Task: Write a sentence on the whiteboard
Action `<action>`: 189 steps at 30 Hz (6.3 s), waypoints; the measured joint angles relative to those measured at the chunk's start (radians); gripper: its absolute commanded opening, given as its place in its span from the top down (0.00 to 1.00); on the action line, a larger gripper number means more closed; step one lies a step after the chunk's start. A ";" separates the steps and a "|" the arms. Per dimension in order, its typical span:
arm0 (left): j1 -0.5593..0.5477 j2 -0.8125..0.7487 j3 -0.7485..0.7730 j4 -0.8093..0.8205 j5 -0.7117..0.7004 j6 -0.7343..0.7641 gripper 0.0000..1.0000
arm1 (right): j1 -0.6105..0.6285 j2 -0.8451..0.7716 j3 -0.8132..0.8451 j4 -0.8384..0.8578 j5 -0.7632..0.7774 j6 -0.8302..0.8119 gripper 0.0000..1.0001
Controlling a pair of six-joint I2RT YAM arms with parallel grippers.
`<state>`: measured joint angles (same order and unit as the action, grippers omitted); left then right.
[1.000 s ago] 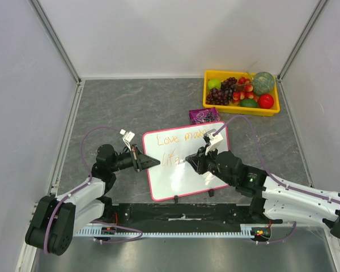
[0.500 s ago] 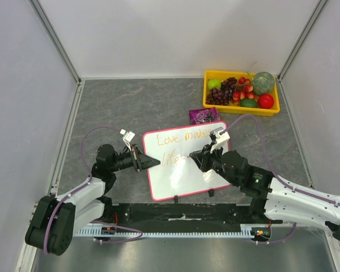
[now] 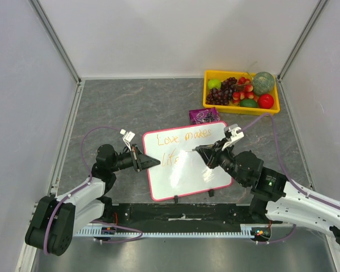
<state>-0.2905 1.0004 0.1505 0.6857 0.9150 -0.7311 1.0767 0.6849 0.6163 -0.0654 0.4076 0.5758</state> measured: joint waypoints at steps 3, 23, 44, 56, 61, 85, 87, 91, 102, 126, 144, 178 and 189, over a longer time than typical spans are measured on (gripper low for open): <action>0.000 0.000 0.000 0.000 0.000 0.000 0.98 | 0.000 -0.022 0.000 -0.011 0.012 0.000 1.00; 0.000 0.008 0.002 0.002 0.001 0.000 0.98 | -0.001 -0.032 0.000 -0.036 0.039 -0.027 1.00; 0.000 0.010 0.002 0.004 0.001 0.000 0.98 | -0.001 -0.031 0.000 -0.050 0.039 -0.027 1.00; 0.000 0.017 0.006 0.005 0.002 0.000 0.98 | -0.001 -0.020 -0.001 -0.048 0.037 -0.027 1.00; 0.000 0.017 0.006 0.005 0.002 0.000 0.98 | -0.001 -0.019 -0.001 -0.048 0.036 -0.028 1.00; -0.002 0.019 0.007 0.005 0.002 0.000 0.98 | -0.001 0.124 0.002 -0.026 0.030 -0.124 1.00; -0.002 0.019 0.007 0.005 0.002 0.000 0.98 | -0.001 0.130 0.002 -0.016 0.036 -0.126 1.00; -0.002 0.019 0.008 0.005 0.002 0.000 0.98 | -0.001 0.139 0.002 -0.002 0.043 -0.127 1.00; -0.002 0.019 0.008 0.005 0.002 0.000 0.98 | -0.001 0.131 0.001 -0.002 0.047 -0.127 1.00; -0.002 0.021 0.008 0.002 -0.001 -0.001 0.98 | -0.001 0.127 -0.034 0.002 0.058 -0.111 1.00; -0.002 0.024 0.008 0.003 -0.001 -0.001 0.98 | -0.001 0.071 -0.085 -0.020 -0.010 -0.068 1.00; -0.002 0.024 0.008 0.004 0.000 -0.001 0.98 | -0.001 0.117 -0.029 -0.022 0.087 -0.109 1.00; -0.002 0.025 0.008 0.005 0.000 0.000 0.98 | -0.001 0.116 -0.024 -0.033 0.097 -0.120 1.00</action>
<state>-0.2924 1.0252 0.1585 0.6903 0.9146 -0.7315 1.0760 0.8005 0.5919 -0.0986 0.5041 0.4561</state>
